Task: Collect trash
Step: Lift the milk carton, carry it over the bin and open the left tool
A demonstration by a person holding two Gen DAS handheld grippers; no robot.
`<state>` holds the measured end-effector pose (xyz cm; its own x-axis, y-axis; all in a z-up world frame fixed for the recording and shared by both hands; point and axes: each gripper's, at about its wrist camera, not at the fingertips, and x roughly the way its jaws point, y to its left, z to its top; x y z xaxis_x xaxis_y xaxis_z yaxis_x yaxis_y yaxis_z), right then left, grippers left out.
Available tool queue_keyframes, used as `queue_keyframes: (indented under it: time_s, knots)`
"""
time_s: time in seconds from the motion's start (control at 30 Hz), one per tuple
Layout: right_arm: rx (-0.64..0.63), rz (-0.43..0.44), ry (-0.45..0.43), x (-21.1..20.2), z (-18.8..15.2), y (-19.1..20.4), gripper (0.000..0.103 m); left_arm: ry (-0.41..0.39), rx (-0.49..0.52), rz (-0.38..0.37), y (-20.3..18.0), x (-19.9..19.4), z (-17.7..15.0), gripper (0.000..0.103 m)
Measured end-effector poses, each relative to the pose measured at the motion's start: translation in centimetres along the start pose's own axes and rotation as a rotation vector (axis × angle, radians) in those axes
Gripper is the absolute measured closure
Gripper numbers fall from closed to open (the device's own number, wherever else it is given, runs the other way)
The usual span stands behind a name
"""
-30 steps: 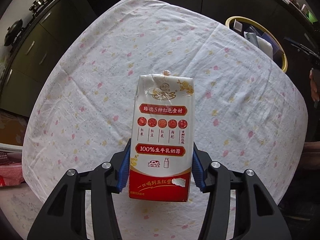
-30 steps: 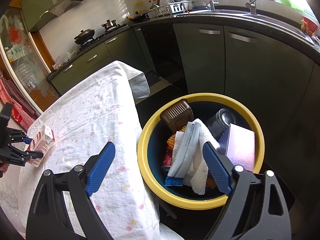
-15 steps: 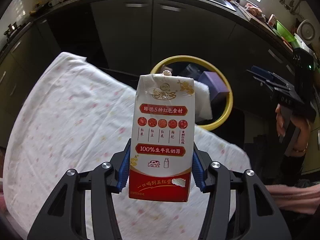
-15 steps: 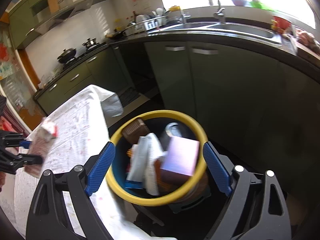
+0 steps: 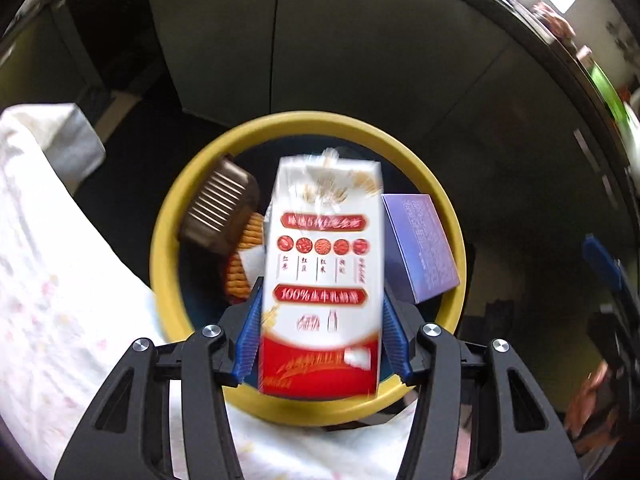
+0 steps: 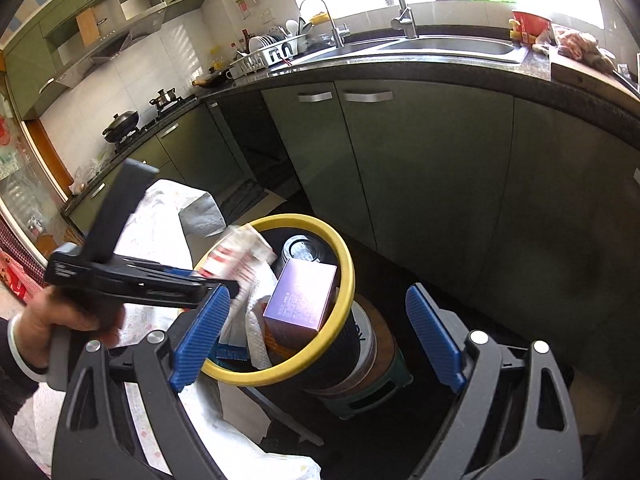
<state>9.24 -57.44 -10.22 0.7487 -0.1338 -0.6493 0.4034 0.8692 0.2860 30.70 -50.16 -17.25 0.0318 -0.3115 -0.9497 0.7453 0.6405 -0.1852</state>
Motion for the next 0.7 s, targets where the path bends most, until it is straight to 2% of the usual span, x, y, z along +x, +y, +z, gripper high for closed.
queue_keyframes:
  time_s: [0.03,0.1,0.2,0.27,0.33,0.47,0.57,0.7]
  knots:
    - [-0.001,0.003,0.002,0.0,0.0,-0.1,0.018,0.004,-0.016,0.002,0.0,0.3,0.0,0.037]
    - [-0.004,0.006,0.0,-0.2,-0.3,-0.1,0.018,0.004,-0.047,0.004,-0.1,0.4,-0.1,0.029]
    - [-0.013,0.007,-0.002,-0.6,-0.3,0.0,0.018,-0.025,-0.084,-0.016,0.0,-0.6,-1.1,0.028]
    - [-0.031,0.007,0.002,-0.8,-0.5,0.1,0.018,-0.09,-0.104,-0.025,0.2,-2.9,-2.4,0.023]
    - [-0.048,0.009,0.011,-1.1,-0.8,0.5,0.017,-0.166,-0.119,-0.017,0.7,-5.2,-3.9,0.011]
    - [-0.089,0.028,0.038,-1.7,-2.0,1.4,0.017,-0.326,-0.174,0.03,2.5,-10.6,-9.0,0.005]
    - [-0.117,0.055,0.054,-2.3,-3.0,2.3,0.012,-0.445,-0.234,0.103,4.3,-14.9,-13.5,0.005]
    - [-0.135,0.111,0.055,-3.4,-4.0,4.0,0.007,-0.579,-0.315,0.311,6.2,-20.0,-20.8,0.005]
